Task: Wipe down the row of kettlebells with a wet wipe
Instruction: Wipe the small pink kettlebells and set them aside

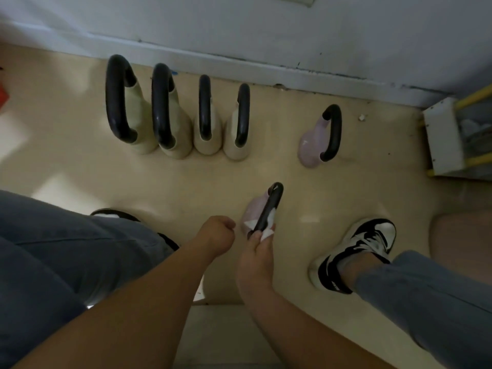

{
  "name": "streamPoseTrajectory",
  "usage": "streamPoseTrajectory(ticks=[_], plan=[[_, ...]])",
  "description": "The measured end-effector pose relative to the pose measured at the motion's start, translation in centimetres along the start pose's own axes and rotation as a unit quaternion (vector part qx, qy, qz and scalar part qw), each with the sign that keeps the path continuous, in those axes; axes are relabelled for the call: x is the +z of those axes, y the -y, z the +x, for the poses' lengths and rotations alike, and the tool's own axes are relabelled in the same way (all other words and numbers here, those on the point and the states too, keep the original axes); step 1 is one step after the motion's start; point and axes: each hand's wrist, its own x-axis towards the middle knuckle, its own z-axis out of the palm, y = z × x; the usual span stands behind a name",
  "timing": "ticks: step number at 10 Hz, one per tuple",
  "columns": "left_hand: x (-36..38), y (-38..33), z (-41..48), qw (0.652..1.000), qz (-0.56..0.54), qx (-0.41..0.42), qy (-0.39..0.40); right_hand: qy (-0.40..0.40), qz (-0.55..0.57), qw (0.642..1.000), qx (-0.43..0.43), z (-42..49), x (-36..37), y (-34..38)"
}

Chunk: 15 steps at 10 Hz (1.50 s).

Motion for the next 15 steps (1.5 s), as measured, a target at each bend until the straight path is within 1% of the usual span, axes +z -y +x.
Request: streamPoseTrajectory(ticks=[1,2,3,4,5,6,7,8,9,10,11,12,13,14,15], plan=[[-0.1,0.5,-0.1,1.000,-0.017,-0.008,-0.008,-0.003,0.037,0.989,0.140,3.6,-1.2,2.5],[-0.1,0.1,-0.5,1.000,-0.018,-0.007,-0.007,0.016,0.040,0.984,0.172,3.4,-2.2,4.4],[0.2,-0.5,-0.5,0.999,-0.031,-0.009,-0.001,-0.007,0.002,0.992,0.129,-0.3,-1.1,3.4],[0.5,-0.6,-0.7,1.000,-0.013,-0.006,0.009,0.009,0.073,0.977,0.201,-2.9,1.0,2.9],[0.5,-0.7,-1.1,0.999,-0.030,-0.018,0.013,0.011,0.135,0.951,0.279,-2.3,1.1,3.9],[0.0,-0.4,-1.1,1.000,-0.010,-0.010,0.001,-0.014,0.192,0.940,0.282,1.4,-1.4,4.9],[-0.6,-0.7,-1.7,1.000,0.005,-0.006,0.002,-0.002,0.232,0.941,0.247,3.9,-4.3,7.4],[-1.1,-0.9,-2.0,1.000,-0.002,-0.003,0.001,0.045,0.163,0.968,0.187,3.0,-4.1,8.2],[-1.6,-1.6,-2.6,0.997,-0.069,0.003,-0.028,0.081,0.059,0.976,0.191,0.6,-3.2,7.0],[-2.7,-3.5,-3.9,0.976,-0.204,0.027,-0.073,0.206,-0.021,0.944,0.255,0.0,-3.9,7.5],[-4.2,-6.1,-5.7,0.956,-0.293,0.016,-0.005,0.309,-0.021,0.929,0.204,1.0,-5.9,8.8],[-5.1,-7.4,-6.8,0.943,-0.294,0.014,0.157,0.318,0.070,0.933,0.154,2.1,-7.7,10.0],[-4.7,-7.6,-7.0,0.916,-0.307,0.049,0.255,0.295,0.058,0.944,0.136,3.8,-7.5,9.6],[-4.9,-7.6,-7.0,0.894,-0.336,0.073,0.287,0.287,0.026,0.952,0.106,4.8,-7.3,9.5],[-5.6,-8.4,-7.2,0.917,-0.271,0.047,0.288,0.326,0.027,0.940,0.094,5.5,-7.9,9.6]])
